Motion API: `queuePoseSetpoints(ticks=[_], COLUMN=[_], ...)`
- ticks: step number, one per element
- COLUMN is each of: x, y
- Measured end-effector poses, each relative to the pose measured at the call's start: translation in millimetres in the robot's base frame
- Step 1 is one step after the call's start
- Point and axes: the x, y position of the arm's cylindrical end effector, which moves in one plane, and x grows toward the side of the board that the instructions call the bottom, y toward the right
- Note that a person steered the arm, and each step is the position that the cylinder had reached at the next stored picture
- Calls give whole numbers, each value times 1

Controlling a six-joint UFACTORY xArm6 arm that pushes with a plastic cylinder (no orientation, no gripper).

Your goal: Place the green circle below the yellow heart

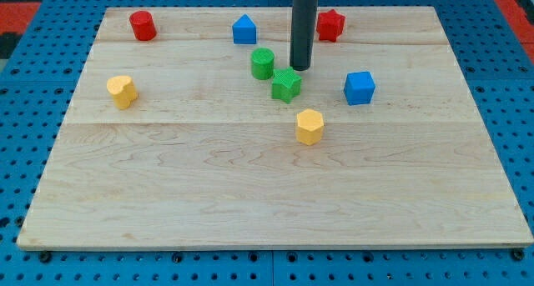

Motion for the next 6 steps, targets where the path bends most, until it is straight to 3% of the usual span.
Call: queuePoseSetpoints(ticks=[1, 3, 4, 5, 6], x=[-16, 115, 89, 89, 133], y=[-47, -131, -112, -142, -197])
